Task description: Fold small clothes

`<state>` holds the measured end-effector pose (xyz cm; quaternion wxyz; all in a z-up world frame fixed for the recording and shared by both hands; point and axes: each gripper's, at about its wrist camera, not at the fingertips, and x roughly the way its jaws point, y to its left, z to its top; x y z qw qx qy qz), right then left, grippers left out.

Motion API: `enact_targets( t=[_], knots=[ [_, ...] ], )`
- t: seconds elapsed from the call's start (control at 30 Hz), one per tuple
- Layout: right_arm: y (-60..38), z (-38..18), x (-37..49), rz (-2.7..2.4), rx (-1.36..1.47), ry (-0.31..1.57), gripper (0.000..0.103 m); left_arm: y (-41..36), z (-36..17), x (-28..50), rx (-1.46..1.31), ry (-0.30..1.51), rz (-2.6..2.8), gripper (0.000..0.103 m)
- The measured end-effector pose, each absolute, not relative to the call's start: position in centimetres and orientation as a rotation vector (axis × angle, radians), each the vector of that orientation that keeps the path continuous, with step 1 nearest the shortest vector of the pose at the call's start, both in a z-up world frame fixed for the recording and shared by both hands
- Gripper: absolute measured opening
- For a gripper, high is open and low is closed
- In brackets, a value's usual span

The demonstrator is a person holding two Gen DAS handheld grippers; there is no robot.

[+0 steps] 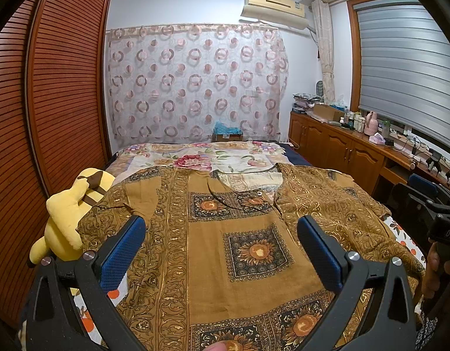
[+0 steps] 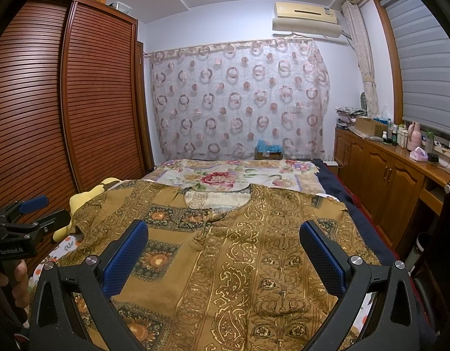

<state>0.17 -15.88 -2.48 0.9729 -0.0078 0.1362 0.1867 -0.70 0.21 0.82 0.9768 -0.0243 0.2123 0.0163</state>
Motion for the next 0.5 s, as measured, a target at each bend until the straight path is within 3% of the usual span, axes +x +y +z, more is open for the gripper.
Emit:
enact_targets(
  t=[0.5],
  knots=[
    [-15.87,-2.51,0.33,0.375,-0.013,0.281,0.103,0.13,0.83,-0.76,-0.048,0.429,0.033,0.103]
  ],
)
